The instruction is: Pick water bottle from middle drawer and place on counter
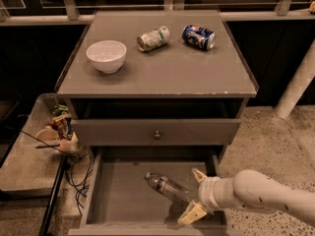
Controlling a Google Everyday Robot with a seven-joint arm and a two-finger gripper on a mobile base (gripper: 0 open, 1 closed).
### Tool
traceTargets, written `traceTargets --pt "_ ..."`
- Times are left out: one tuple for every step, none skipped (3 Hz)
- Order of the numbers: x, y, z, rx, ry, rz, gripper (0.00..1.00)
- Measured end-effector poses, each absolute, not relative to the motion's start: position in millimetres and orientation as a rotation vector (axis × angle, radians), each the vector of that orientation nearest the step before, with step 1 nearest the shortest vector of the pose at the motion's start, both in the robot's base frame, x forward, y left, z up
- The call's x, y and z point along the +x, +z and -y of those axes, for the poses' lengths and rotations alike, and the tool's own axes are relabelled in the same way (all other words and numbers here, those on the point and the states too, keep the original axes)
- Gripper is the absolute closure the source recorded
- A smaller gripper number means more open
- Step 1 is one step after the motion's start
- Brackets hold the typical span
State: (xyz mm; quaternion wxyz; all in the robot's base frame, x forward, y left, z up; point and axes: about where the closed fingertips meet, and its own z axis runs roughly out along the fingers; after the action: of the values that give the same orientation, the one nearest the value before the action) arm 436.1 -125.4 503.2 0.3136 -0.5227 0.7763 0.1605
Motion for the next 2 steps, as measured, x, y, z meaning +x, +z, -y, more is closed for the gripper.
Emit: traceTargets --pt "458.2 478.7 110.8 -1.327 0.441 -2.081 0.00" --pt "458.2 478.7 110.8 -1.327 0.441 -2.081 0.00"
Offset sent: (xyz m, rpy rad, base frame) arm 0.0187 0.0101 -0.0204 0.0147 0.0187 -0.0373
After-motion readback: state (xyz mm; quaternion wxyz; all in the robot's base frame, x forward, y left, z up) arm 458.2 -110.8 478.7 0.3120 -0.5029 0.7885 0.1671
